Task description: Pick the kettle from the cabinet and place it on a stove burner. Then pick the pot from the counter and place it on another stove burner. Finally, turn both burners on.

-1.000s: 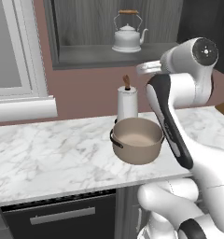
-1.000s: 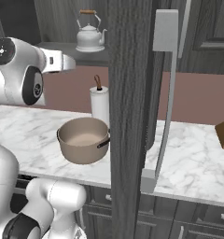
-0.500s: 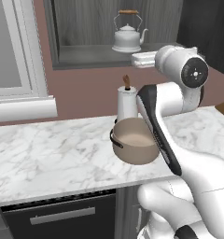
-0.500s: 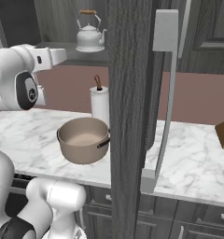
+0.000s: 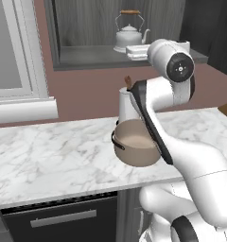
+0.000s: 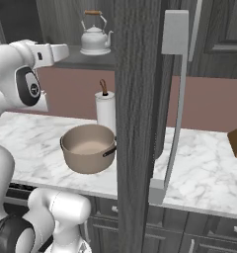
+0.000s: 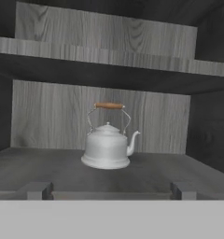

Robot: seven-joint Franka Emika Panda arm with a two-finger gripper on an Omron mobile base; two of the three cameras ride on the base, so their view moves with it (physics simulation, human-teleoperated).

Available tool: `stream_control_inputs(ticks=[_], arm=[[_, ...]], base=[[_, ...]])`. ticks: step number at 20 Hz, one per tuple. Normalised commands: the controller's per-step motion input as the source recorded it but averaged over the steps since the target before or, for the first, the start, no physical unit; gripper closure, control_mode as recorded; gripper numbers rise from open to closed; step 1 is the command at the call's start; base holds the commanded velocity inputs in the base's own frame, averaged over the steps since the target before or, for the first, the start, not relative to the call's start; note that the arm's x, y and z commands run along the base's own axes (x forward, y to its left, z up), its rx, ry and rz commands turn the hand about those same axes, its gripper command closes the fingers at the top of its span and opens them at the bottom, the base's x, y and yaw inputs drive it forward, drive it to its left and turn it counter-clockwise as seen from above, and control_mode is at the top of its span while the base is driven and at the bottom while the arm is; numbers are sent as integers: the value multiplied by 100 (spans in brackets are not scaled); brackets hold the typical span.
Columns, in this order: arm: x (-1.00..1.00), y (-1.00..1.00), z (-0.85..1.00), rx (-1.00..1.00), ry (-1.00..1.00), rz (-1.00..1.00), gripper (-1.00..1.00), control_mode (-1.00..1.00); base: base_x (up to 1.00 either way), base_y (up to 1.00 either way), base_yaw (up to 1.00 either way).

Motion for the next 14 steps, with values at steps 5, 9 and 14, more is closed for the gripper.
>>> stream_control_inputs(ticks=[5, 9, 14], arm=[[7, 0, 0, 0, 0, 0, -100, -100], [37, 0, 0, 0, 0, 0, -100, -100], [36, 6, 3, 0, 0, -3, -100, -100]], base=[[0, 0, 0], [0, 0, 0], [0, 0, 0]])
